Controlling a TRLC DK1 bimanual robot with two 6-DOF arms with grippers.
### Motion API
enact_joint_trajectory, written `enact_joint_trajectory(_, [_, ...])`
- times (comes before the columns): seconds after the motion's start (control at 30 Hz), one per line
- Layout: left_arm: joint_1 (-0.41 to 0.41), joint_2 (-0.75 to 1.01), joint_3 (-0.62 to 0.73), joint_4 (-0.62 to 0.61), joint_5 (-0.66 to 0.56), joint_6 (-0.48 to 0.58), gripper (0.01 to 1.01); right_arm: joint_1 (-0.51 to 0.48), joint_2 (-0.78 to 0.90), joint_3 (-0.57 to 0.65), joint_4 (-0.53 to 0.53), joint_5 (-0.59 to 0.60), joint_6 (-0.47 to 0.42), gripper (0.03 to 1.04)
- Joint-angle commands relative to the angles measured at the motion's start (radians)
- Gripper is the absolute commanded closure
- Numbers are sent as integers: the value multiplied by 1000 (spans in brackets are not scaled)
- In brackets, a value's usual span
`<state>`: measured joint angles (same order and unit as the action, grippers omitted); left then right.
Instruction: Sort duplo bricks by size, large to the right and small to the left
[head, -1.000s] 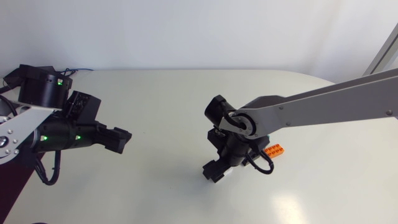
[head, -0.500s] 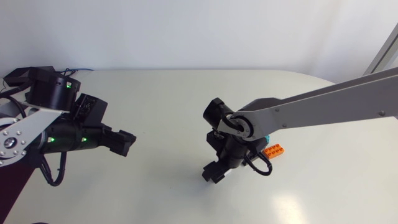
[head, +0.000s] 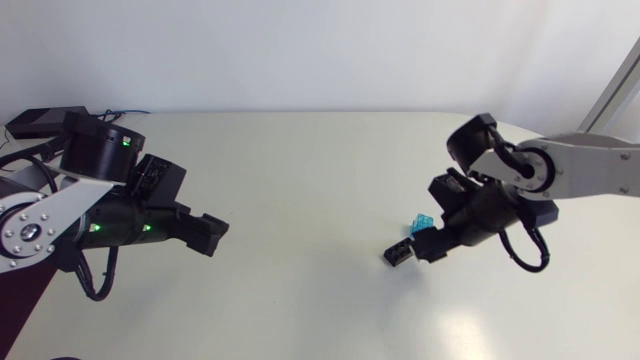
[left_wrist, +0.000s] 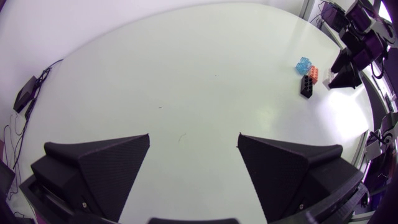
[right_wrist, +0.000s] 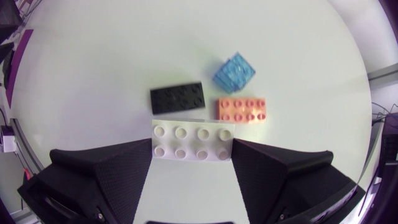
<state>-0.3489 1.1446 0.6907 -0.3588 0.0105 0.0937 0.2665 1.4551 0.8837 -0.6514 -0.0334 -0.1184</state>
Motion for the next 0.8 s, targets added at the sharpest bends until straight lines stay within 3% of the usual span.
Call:
enact_joint_trajectory(0.0, [-15, 20, -22, 6, -6, -2, 46, -47, -10, -83, 2, -2, -63, 702])
enact_joint_trajectory(0.13, [-30, 23, -16, 6, -10, -8, 46, -90, -12, -131, 24, -19, -93, 687])
enact_joint_trajectory(0.37, [-62, 33, -8, 6, -32, -25, 46, -78, 83, -147, 95, -31, -92, 507])
enact_joint_trajectory(0.47, [-62, 35, -10, 6, -34, -26, 46, -76, 99, -135, 101, -37, -89, 336])
enact_joint_trajectory(0.6, [-56, 35, -10, 6, -35, -22, 46, -79, 74, -106, 67, -37, -92, 157])
enact_joint_trajectory(0.77, [-53, 37, -10, 6, -35, -22, 46, -89, 27, -12, -10, -34, -96, 95])
